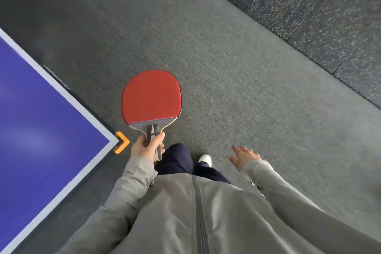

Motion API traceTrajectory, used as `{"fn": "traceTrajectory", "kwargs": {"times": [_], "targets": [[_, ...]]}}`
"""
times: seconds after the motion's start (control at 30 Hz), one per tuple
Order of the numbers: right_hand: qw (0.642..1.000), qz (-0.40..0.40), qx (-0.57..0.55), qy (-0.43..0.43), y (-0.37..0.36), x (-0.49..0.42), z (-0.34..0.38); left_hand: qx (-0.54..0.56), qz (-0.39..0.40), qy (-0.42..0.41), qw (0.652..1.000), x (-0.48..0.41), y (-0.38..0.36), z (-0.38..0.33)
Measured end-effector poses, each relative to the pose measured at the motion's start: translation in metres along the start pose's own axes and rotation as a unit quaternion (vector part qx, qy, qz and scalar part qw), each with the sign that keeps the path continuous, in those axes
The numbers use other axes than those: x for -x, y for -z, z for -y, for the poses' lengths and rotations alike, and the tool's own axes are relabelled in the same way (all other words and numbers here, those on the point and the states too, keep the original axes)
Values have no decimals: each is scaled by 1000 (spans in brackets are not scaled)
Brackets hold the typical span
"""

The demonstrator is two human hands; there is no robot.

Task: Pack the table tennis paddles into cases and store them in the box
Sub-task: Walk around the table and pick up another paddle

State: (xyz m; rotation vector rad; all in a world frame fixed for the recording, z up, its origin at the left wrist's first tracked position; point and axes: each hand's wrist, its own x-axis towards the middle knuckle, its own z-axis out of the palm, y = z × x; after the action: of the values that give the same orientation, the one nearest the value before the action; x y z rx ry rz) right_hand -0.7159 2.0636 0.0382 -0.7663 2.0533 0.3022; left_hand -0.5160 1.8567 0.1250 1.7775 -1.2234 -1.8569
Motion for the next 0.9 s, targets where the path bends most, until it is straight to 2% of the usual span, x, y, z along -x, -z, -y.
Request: {"fn": "traceTrajectory", "kwargs": {"times": [0.13,0.3,0.57,0.7,0.9], "targets": [[999,6,25,24,52,-40,-2,21,-35,-1,999,-27,-17,-25],[994,23,88,66,126,-105,41,58,-80,6,995,-90,-30,-71],[994,-8,49,100,272,-191,124,136,-107,-21,985,-186,-36,-176],[995,-4,57,79,328,-231,137,164,-138,-40,976,-221,-30,-216],[991,19,118,55,402,-303,159,162,-185,-18,969,-284,-20,-255]]}}
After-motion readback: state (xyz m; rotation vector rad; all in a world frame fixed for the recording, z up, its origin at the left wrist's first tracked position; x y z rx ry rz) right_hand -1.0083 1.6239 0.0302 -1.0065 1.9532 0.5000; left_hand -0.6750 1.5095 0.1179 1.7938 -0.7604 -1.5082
